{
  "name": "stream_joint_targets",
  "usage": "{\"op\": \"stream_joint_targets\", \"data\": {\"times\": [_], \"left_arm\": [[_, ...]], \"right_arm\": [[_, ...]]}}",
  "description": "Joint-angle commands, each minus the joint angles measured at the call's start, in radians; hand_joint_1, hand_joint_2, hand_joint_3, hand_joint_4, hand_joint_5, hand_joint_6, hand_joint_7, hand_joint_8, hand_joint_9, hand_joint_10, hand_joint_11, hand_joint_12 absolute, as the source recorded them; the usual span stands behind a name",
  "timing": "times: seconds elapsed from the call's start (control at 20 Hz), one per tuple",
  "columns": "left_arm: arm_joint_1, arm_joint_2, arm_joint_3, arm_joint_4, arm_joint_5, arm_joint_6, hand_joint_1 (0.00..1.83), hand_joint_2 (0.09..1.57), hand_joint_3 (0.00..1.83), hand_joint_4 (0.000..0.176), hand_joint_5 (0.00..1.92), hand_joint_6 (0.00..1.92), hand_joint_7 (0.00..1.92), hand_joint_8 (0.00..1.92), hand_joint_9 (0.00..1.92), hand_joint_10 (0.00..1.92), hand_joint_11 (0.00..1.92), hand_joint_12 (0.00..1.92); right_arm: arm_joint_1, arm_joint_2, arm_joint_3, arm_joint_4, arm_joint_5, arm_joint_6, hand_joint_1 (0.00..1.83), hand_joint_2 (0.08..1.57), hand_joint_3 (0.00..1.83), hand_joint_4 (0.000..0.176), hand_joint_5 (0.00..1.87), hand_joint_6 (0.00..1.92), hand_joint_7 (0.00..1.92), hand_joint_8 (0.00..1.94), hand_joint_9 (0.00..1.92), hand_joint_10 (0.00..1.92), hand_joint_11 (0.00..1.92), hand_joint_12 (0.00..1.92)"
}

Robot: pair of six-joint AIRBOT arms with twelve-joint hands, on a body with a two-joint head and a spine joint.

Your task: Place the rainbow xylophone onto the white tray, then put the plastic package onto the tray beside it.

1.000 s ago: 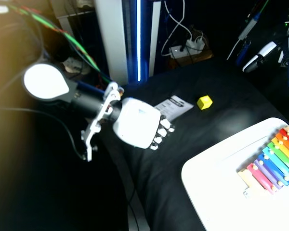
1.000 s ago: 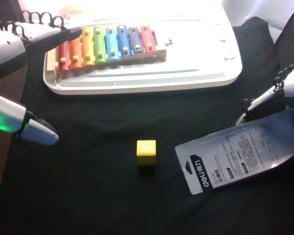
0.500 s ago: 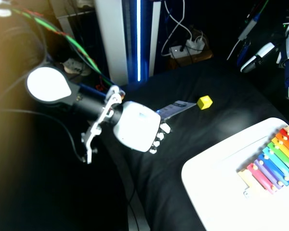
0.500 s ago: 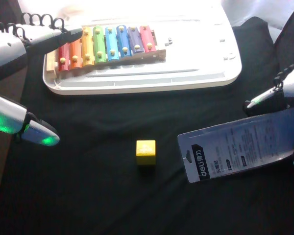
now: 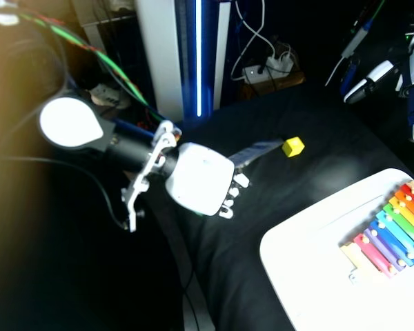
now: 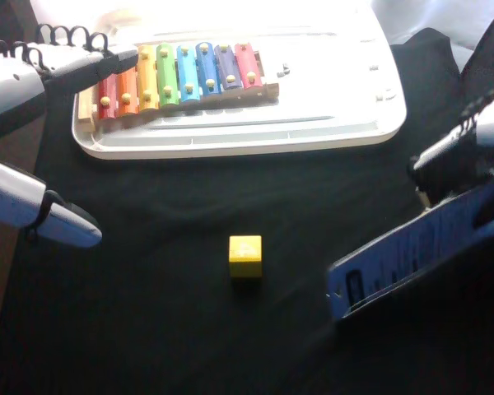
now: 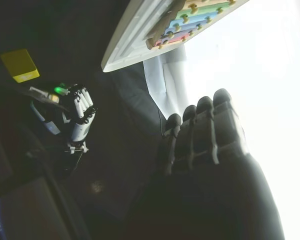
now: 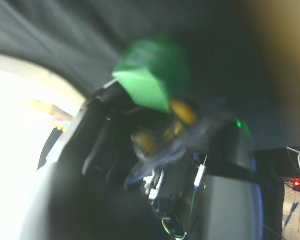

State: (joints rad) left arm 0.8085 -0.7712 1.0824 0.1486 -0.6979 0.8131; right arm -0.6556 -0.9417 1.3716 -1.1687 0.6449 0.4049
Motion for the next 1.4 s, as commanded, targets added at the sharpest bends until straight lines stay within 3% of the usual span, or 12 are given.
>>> {"op": "stream_joint_targets", "data": {"times": [0.0,0.35,0.4,0.55,0.65,0.8,0.85,0.9,0.95,1.1,1.15,1.35], "left_arm": [[-0.005,-0.005,0.0,-0.028,-0.112,0.001,0.84,0.63,0.01,0.011,0.0,0.0,0.0,0.0,0.0,0.0,0.0,0.0],[-0.004,-0.006,0.0,-0.029,-0.113,0.001,0.87,0.63,0.0,0.025,0.0,0.0,0.0,0.0,0.0,0.0,0.0,0.0],[-0.003,-0.006,0.0,-0.029,-0.113,0.002,0.89,0.64,0.0,0.022,0.0,0.0,0.0,0.0,0.0,0.0,0.0,0.0],[-0.001,-0.007,0.0,-0.031,-0.114,0.002,0.9,0.65,0.01,0.029,0.0,0.0,0.0,0.0,0.0,0.0,0.0,0.0],[0.003,-0.01,0.002,-0.032,-0.115,0.002,0.9,0.65,0.01,0.022,0.0,0.0,0.0,0.0,0.0,0.0,0.0,0.0],[0.006,-0.013,0.004,-0.037,-0.118,0.002,0.89,0.66,0.01,0.028,0.0,0.0,0.0,0.0,0.0,0.0,0.0,0.0],[0.009,-0.013,0.004,-0.039,-0.119,0.002,0.87,0.64,0.0,0.025,0.0,0.0,0.0,0.0,0.0,0.0,0.0,0.0],[0.01,-0.013,0.004,-0.039,-0.12,0.002,0.87,0.64,0.0,0.025,0.0,0.0,0.0,0.0,0.0,0.0,0.0,0.0],[0.01,-0.013,0.004,-0.039,-0.122,0.002,0.83,0.64,0.0,0.068,0.0,0.0,0.0,0.0,0.0,0.0,0.0,0.0],[0.011,-0.014,0.005,-0.039,-0.123,0.002,0.82,0.65,0.0,0.07,0.0,0.0,0.0,0.0,0.0,0.0,0.0,0.0],[0.011,-0.014,0.005,-0.039,-0.123,0.002,0.83,0.64,0.0,0.022,0.0,0.0,0.0,0.0,0.0,0.0,0.0,0.0],[0.012,-0.014,0.005,-0.039,-0.125,0.002,0.83,0.62,0.0,0.001,0.0,0.0,0.0,0.0,0.0,0.0,0.0,0.0]], "right_arm": [[0.02,0.003,0.002,0.066,0.054,-0.003,1.23,1.19,0.0,0.0,0.8,1.22,0.86,1.25,1.12,1.2,1.02,1.54],[0.064,0.008,0.009,0.073,0.055,-0.016,1.27,1.12,0.0,0.0,0.92,0.78,1.05,1.12,1.26,0.89,1.1,1.4],[0.075,0.009,0.009,0.073,0.055,-0.022,1.29,1.09,0.0,0.0,0.97,0.72,1.15,0.94,1.33,0.64,1.14,1.2],[0.102,0.011,0.011,0.073,0.055,-0.03,1.4,1.04,0.0,0.0,1.04,0.48,1.18,0.67,1.22,0.96,1.14,1.16],[0.107,0.011,0.018,0.092,0.056,-0.045,1.41,1.04,0.0,0.0,1.02,0.54,1.18,0.67,1.2,1.0,1.12,1.19],[0.146,0.011,0.025,0.109,0.058,-0.071,1.28,1.09,0.0,0.0,0.91,0.88,1.17,0.86,1.32,0.61,1.12,1.22],[0.167,0.011,0.028,0.109,0.058,-0.078,1.4,1.05,0.0,0.0,0.98,0.72,1.16,0.72,1.15,1.0,1.01,1.23],[0.183,0.011,0.03,0.109,0.058,-0.085,1.4,1.05,0.0,0.0,0.98,0.72,1.16,0.72,1.15,1.0,1.01,1.23],[0.197,0.011,0.032,0.109,0.058,-0.091,1.4,1.07,0.0,0.0,0.93,0.81,1.11,0.81,1.1,1.06,0.94,1.27],[0.24,0.004,0.046,0.109,0.058,-0.1,1.4,1.05,0.0,0.0,0.97,0.77,1.15,0.71,1.17,0.97,1.01,1.24],[0.254,0.001,0.051,0.109,0.057,-0.103,1.38,1.1,0.0,0.0,0.92,0.88,1.0,0.97,0.98,1.21,0.9,1.41],[0.324,-0.03,0.09,0.109,0.055,-0.109,1.28,1.11,0.0,0.0,0.97,0.74,1.02,1.18,1.05,1.12,1.01,1.46]]}}
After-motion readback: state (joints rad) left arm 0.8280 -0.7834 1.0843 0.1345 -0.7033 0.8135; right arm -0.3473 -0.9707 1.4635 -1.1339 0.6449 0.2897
